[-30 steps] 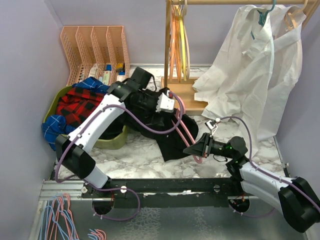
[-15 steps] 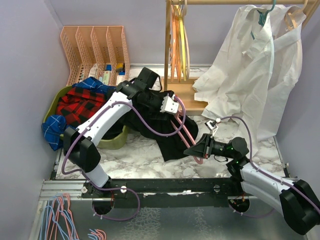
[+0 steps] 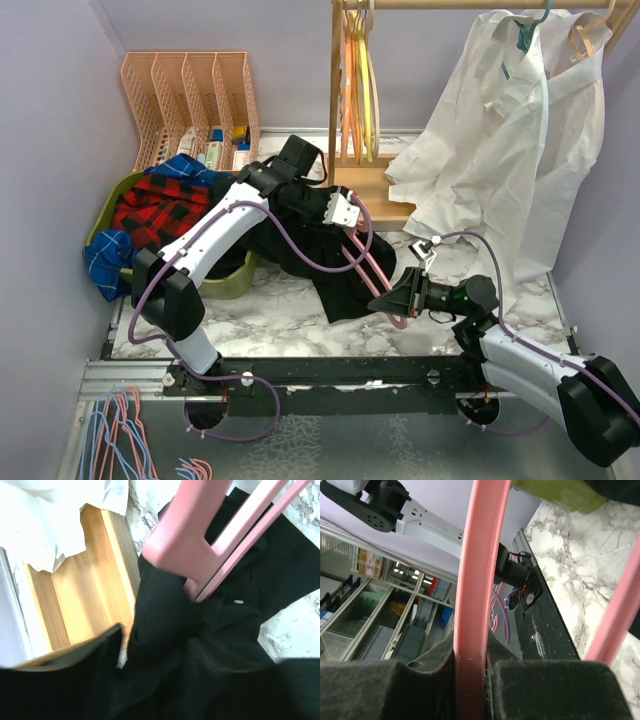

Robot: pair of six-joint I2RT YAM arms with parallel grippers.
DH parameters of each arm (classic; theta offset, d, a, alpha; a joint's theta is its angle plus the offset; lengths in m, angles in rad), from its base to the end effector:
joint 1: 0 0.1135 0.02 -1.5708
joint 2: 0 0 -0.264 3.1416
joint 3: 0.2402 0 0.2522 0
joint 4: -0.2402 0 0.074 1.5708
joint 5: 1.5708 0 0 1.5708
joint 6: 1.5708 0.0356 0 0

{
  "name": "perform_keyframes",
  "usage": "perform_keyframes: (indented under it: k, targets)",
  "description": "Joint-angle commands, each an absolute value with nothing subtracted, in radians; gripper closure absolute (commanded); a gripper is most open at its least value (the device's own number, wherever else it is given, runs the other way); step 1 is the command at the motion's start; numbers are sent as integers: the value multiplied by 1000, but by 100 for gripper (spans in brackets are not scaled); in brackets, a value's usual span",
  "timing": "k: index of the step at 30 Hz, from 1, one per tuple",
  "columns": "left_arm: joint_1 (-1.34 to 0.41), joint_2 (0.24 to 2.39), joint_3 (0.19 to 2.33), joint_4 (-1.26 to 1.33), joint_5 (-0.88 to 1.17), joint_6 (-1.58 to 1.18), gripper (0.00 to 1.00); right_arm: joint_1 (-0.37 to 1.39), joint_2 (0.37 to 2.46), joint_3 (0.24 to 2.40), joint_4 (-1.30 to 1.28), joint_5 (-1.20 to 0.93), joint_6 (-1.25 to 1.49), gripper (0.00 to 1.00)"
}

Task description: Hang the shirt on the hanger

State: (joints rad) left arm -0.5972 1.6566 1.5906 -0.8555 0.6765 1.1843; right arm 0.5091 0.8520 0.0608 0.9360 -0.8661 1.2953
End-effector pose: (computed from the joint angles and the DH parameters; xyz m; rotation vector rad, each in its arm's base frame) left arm 0.2790 -0.2167 0.3392 1.9460 1.2260 -0.5467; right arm 0.1239 0.1002 0.1942 -0.1829 1.8628 1.9709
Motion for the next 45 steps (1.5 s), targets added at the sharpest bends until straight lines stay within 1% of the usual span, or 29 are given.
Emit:
perform_keyframes:
  k: [1,2,3,9,10,11,12,13,14,15,16,19,21,24,26,29,32,34,36,38,39,42,45]
  targets:
    - [-609,1678,1578,-884,722,1235,68,506,870,96,1065,-911,1300,99]
    - [-610,1682,1578,-887,721,1240,93,506,875,97,1079,-913,1307,99]
    - [-613,1683,1578,-882,717,1235,100,506,882,98,1091,-916,1312,99]
    - [-612,1680,1600,-915,738,1254,100,506,893,111,1116,-905,1311,99]
    - [-610,1676,1603,-917,745,1246,100,506,889,115,1112,-898,1305,97]
    - [-602,1671,1610,-921,753,1239,100,506,879,122,1097,-885,1295,87]
    - [-589,1669,1623,-928,764,1230,100,506,860,131,1074,-877,1280,67]
    - [-563,1670,1645,-939,782,1221,100,505,833,149,1020,-865,1254,45]
    - [-526,1673,1670,-954,818,1219,100,504,792,175,927,-851,1215,21]
    - [-482,1676,1697,-963,853,1212,100,505,747,209,771,-816,1140,4]
    - [-430,1678,1720,-969,889,1203,100,504,691,241,632,-770,1077,0]
    - [-321,1670,1764,-1036,939,1234,100,505,501,345,231,-537,908,1]
    - [-294,1638,1742,-1078,931,1277,100,504,388,393,44,-361,844,1]
    - [-286,1581,1678,-1102,924,1307,100,504,264,430,-137,-186,808,1]
    - [-286,1564,1661,-1117,921,1307,100,505,198,416,-181,-160,808,1]
    - [-287,1547,1658,-1093,914,1247,100,504,89,336,-168,-209,846,1]
    - [-288,1542,1687,-1096,928,1191,100,504,14,243,-118,-313,883,7]
    - [-288,1540,1706,-1107,935,1170,100,505,24,166,2,-435,905,9]
    - [-287,1543,1725,-1124,936,1168,100,505,78,107,141,-543,947,12]
    - [-287,1546,1748,-1139,934,1165,100,505,168,102,175,-561,938,15]
    - [-286,1548,1760,-1149,936,1165,100,505,238,112,167,-550,917,15]
    - [-288,1546,1782,-1170,955,1154,100,506,357,153,198,-475,874,15]
    - [-288,1538,1784,-1168,966,1136,100,506,473,156,347,-412,886,14]
